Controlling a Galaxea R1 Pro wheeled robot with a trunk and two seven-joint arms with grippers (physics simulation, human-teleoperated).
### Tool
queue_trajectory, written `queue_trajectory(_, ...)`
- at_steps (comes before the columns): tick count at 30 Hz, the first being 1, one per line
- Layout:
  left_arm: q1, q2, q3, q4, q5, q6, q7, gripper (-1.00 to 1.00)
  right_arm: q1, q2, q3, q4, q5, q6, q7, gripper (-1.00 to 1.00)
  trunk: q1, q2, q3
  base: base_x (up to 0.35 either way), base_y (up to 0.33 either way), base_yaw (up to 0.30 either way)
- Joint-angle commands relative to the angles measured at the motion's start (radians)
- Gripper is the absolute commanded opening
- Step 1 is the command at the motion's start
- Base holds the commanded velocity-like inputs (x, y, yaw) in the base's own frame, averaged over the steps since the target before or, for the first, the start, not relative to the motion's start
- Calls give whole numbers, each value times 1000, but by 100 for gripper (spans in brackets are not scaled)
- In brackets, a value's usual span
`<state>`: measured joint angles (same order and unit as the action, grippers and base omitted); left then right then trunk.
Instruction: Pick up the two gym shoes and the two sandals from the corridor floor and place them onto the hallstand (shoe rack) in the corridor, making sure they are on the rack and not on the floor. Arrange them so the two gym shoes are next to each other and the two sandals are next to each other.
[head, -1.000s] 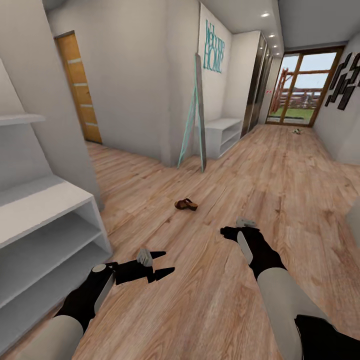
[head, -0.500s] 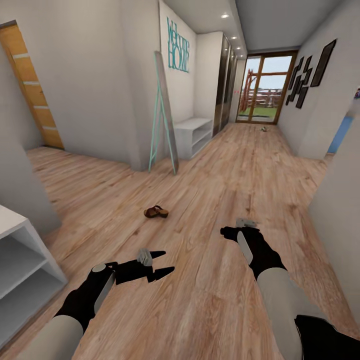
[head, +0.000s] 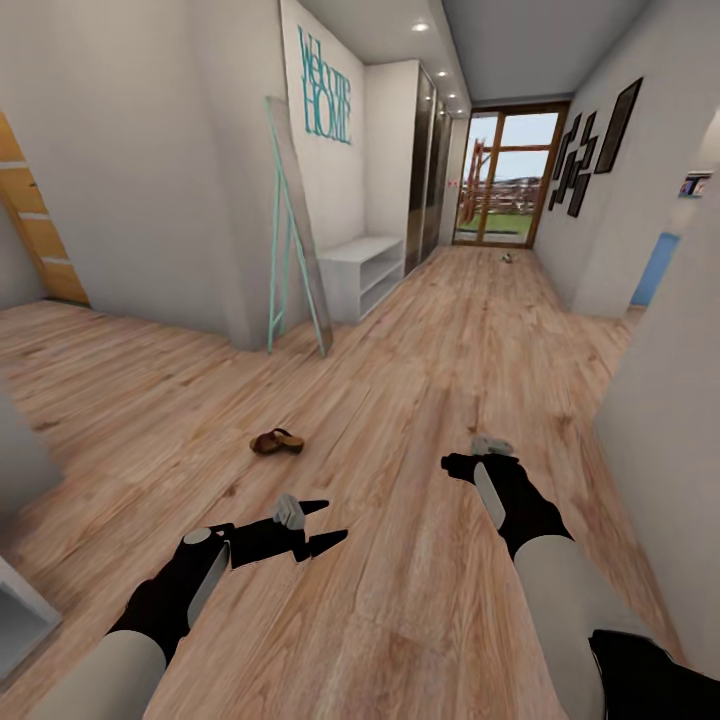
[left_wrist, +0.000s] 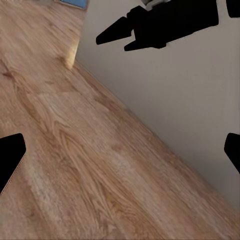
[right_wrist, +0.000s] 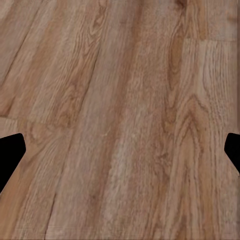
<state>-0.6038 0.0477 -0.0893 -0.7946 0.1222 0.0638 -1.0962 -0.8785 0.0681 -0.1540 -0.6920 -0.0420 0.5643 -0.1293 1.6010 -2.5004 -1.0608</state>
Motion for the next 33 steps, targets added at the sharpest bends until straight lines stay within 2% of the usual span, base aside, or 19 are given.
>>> queue_trajectory(1, -1, 1, -4, 0, 9, 7, -1, 100, 0, 1, -2, -1, -4, 4, -4, 100, 0, 0, -1, 307, -217, -1)
queue_trajectory(5, -1, 3, 3, 0, 10, 8, -1, 100, 0, 0, -2, -1, -4, 5, -3, 100, 0, 0, -1, 319, -195, 0)
queue_trajectory(11, 0, 4, 114, 0, 9, 10, -2, 100, 0, 0, -2, -1, -4, 5, -3, 100, 0, 0, -1, 343, -80, 0)
queue_trajectory(17, -1, 4, 130, 0, 8, 10, 3, 100, 0, 1, -1, -1, -4, 5, -4, 100, 0, 0, -1, 349, -6, 0)
queue_trajectory(22, -1, 3, 131, 0, 8, 12, 70, 100, 0, 0, -1, -1, -4, 5, -3, 100, 0, 0, -1, 349, -1, -41)
queue_trajectory(26, -1, 3, 133, 0, 10, 14, 120, 100, 0, 1, 0, 0, -5, 5, -1, 100, 0, 0, -1, 349, 0, -225)
queue_trajectory(30, -1, 3, 142, 0, 10, 14, 126, 100, 0, 1, 1, 0, -5, 5, 0, 100, 0, 0, -1, 349, 0, -287)
queue_trajectory(33, -1, 3, 165, -1, 10, 14, 127, 100, 0, 1, 1, 0, -6, 5, 0, 100, 0, 0, -1, 349, 0, -294)
